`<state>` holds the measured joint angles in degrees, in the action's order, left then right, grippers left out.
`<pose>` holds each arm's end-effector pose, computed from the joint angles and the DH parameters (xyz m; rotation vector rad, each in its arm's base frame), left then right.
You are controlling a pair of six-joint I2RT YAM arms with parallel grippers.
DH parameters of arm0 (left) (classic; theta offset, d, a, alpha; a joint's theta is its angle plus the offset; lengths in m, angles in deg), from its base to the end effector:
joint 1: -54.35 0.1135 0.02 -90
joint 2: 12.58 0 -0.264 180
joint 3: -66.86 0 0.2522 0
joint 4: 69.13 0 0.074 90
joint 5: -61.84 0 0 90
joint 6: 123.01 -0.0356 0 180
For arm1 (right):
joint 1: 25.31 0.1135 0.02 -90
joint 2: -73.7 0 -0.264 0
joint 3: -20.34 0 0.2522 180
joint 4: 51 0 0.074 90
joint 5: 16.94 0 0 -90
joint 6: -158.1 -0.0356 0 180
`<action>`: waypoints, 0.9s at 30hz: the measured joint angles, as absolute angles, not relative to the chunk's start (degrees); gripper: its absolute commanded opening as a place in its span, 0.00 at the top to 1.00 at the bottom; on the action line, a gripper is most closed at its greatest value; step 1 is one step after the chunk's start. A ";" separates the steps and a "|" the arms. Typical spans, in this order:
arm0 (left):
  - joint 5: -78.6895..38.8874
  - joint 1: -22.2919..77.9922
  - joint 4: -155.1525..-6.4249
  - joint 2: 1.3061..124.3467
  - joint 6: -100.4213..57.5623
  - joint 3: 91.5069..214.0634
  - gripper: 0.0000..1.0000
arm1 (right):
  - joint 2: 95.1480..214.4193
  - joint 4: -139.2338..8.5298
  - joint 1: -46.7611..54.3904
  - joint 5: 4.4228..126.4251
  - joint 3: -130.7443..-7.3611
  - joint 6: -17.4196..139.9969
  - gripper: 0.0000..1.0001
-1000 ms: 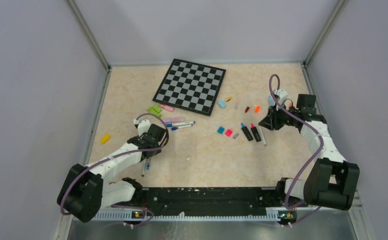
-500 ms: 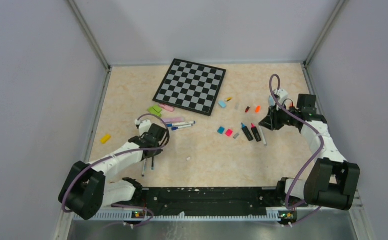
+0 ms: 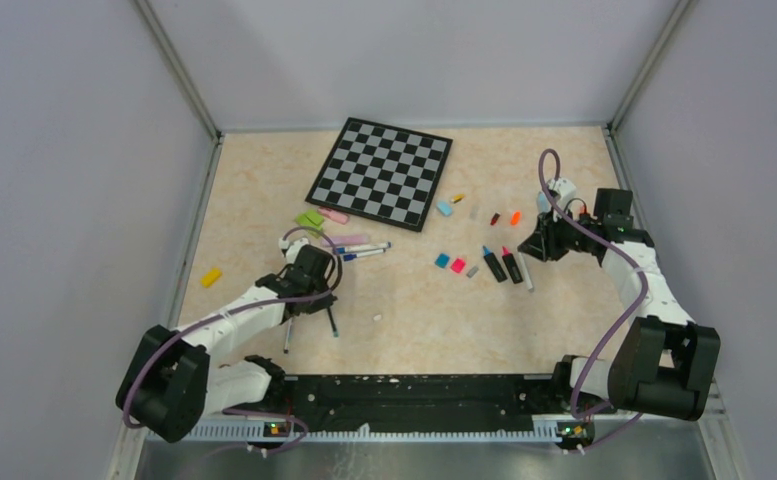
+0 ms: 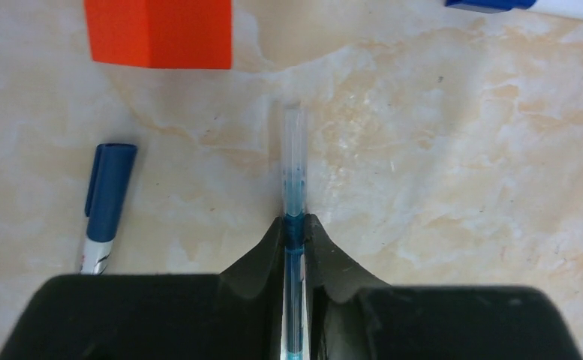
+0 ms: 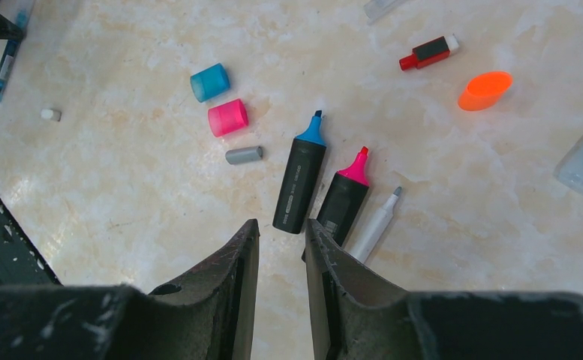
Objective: Open the pen caps
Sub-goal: Pick up the pen from the center of the board.
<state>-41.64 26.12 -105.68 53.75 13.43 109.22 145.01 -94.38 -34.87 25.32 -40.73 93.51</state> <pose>0.1783 -0.0863 0.1583 -0.4891 2.5432 -0.1698 0.2427 -0.0142 0.2399 -0.6231 2.1449 0.7147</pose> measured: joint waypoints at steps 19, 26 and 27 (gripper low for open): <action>-40.13 23.63 -107.19 61.42 16.73 114.68 0.75 | 145.01 -94.43 -34.87 25.41 -40.73 93.60 0.72; -44.37 17.01 -108.80 63.76 20.03 116.38 0.76 | 145.01 -94.43 -34.87 25.38 -40.73 93.60 0.72; -45.20 16.07 -109.20 64.04 20.64 116.60 0.76 | 145.01 -94.43 -34.87 25.38 -40.73 93.60 0.72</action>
<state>-45.20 16.07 -109.20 64.04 20.64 116.60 145.01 -94.43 -34.87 25.38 -40.73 93.60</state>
